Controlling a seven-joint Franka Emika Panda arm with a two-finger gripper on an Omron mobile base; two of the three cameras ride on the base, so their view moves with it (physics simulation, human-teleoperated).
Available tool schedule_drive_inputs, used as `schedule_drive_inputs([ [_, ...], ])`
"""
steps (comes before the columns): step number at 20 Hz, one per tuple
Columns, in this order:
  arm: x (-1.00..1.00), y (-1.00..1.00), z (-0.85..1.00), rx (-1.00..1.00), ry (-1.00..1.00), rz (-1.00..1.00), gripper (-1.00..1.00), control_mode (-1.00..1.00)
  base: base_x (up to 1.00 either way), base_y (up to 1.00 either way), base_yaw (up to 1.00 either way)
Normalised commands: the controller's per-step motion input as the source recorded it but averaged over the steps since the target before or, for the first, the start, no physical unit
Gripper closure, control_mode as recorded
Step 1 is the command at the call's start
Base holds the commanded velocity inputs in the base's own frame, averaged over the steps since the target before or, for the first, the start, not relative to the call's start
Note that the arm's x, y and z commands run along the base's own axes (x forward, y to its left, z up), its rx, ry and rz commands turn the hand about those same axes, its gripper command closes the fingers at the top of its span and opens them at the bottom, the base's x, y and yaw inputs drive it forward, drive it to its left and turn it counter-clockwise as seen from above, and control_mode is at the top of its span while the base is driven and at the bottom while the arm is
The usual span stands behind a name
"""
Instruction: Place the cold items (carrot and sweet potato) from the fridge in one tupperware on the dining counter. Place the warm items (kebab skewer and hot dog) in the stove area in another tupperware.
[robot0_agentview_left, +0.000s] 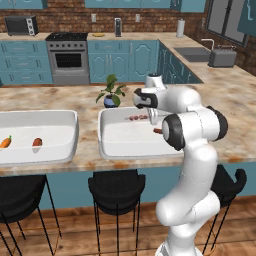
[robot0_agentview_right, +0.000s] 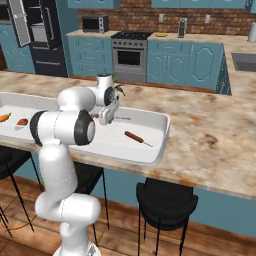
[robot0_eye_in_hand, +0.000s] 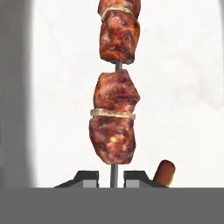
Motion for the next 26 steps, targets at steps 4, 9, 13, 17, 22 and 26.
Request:
schedule_drive_inputs([
  [4, 0.12, 0.0, -0.6, -0.01, 0.14, -0.08, 1.0, -1.0, 0.0, 0.0, 0.0],
  [9, 0.0, 0.1, -0.48, 0.0, 0.11, -0.08, 1.0, -1.0, 0.0, 0.0, 0.0],
  [13, 0.0, 0.03, -0.41, 0.0, 0.07, -0.07, 1.0, -1.0, 0.0, 0.0, 0.0],
  [17, 0.0, 0.01, -0.51, 0.0, 0.02, -0.04, 1.0, -1.0, 0.0, 0.0, 0.0],
  [22, 0.0, 0.05, -0.22, 0.0, 0.01, -0.02, -1.0, -1.0, 0.0, 0.0, 0.0],
  [26, 0.0, 0.16, 0.04, -0.01, 0.0, 0.0, -1.0, -1.0, 0.0, 0.0, 0.0],
])
